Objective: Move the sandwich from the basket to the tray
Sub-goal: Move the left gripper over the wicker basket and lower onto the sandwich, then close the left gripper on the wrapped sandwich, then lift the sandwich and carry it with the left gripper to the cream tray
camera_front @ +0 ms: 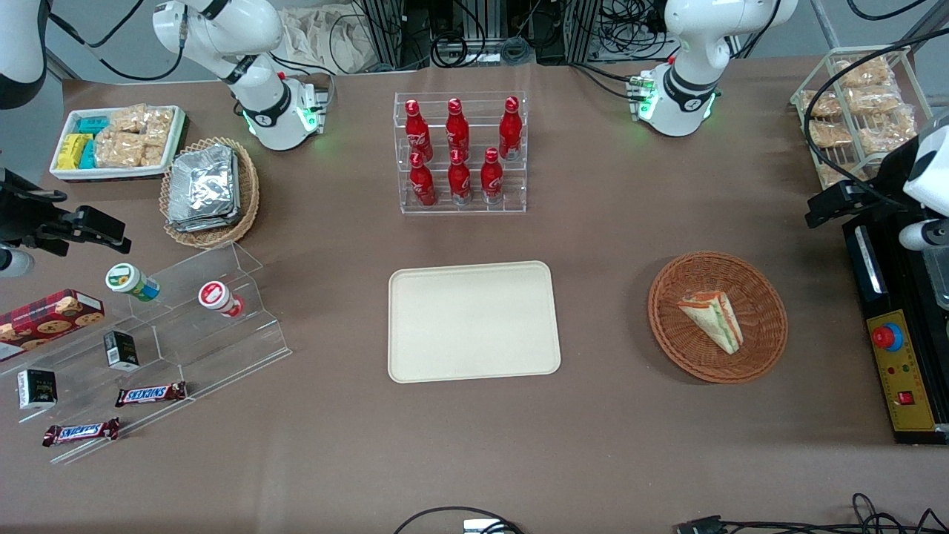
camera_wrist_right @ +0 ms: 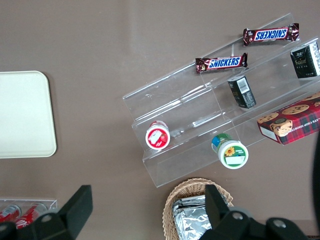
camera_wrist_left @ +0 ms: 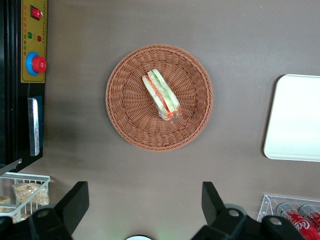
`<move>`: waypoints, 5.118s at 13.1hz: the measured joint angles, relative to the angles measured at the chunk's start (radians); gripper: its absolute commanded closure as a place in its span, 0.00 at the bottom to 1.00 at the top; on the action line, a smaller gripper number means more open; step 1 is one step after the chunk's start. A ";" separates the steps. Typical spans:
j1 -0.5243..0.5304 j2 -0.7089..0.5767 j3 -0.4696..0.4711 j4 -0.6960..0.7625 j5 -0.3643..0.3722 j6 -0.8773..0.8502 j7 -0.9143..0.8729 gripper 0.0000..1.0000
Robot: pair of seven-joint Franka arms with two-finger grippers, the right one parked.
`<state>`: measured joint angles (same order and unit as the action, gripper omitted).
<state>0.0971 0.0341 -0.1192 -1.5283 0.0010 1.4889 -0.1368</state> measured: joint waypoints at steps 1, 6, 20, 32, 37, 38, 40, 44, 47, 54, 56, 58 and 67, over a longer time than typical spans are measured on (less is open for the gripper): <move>0.000 0.000 0.000 0.000 0.000 -0.001 0.000 0.00; 0.000 0.000 0.000 0.000 0.000 -0.004 0.000 0.00; -0.001 0.305 0.002 -0.048 0.001 0.228 -0.284 0.00; -0.005 0.451 0.000 -0.288 0.001 0.599 -0.395 0.00; -0.005 0.494 0.000 -0.289 0.001 0.601 -0.397 0.41; -0.005 0.500 0.000 -0.289 0.001 0.601 -0.397 0.59; -0.005 0.501 -0.001 -0.288 0.001 0.599 -0.397 0.79; -0.012 0.478 -0.011 -0.273 0.001 0.564 -0.397 0.87; -0.044 0.412 -0.020 -0.212 0.001 0.443 -0.393 0.87; -0.079 0.381 -0.249 -0.004 0.001 0.271 -0.336 0.84; -0.079 0.424 -0.307 0.015 0.001 0.284 -0.330 0.84; -0.081 0.474 -0.360 0.025 0.001 0.323 -0.333 0.84; -0.241 0.674 -0.384 0.028 0.073 0.517 -0.487 0.84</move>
<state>-0.1442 0.7086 -0.5030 -1.5008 0.0744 2.0054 -0.6243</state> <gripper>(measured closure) 0.837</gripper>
